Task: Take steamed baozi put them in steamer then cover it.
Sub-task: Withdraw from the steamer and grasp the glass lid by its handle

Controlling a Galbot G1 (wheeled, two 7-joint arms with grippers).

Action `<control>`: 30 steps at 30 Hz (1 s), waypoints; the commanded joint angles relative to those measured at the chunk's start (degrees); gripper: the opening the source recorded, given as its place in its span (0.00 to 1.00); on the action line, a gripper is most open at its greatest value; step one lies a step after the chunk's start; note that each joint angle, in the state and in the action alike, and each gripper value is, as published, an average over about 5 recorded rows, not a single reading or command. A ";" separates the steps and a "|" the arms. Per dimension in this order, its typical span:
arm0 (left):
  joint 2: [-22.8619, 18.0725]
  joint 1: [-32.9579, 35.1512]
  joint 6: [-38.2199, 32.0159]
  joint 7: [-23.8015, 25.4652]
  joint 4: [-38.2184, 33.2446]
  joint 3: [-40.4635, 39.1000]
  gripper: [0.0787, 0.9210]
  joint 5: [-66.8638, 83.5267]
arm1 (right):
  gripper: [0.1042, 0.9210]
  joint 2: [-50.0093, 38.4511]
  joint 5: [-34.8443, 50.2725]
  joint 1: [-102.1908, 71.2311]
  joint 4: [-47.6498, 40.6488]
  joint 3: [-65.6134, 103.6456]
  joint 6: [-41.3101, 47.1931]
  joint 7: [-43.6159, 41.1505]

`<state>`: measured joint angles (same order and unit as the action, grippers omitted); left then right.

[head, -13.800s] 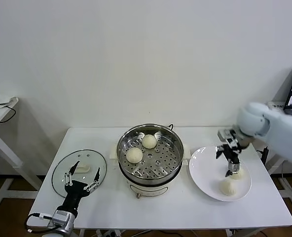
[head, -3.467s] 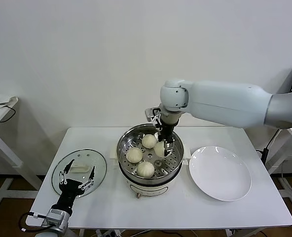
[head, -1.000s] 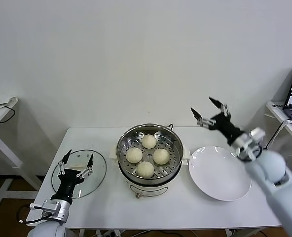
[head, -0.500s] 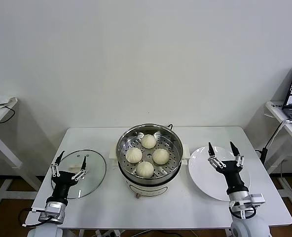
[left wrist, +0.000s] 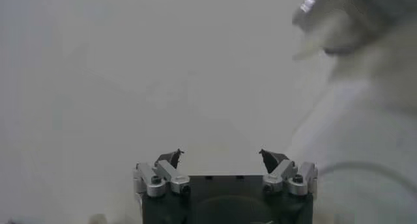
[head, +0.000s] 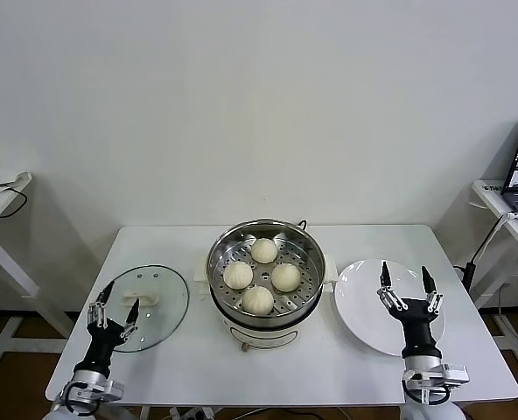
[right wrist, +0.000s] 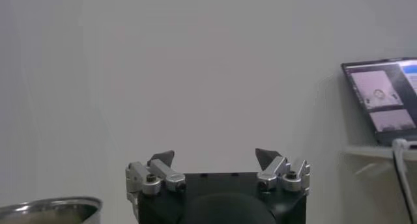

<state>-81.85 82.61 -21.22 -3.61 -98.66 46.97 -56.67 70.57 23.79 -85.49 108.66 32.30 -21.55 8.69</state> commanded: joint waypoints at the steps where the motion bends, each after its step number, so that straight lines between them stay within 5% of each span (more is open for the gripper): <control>1: 1.17 -3.24 -3.60 -6.59 9.99 1.11 0.88 -27.38 | 0.88 2.14 -1.13 -0.88 -0.53 0.38 -1.44 0.89; 30: 0.90 -16.28 0.90 -8.36 20.40 -0.07 0.88 -29.03 | 0.88 2.25 -2.90 -0.90 -1.82 -0.91 -2.13 0.59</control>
<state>-80.98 70.51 -20.74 -11.24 -82.16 47.14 -83.80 72.67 21.26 -86.30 107.00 31.56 -23.53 9.24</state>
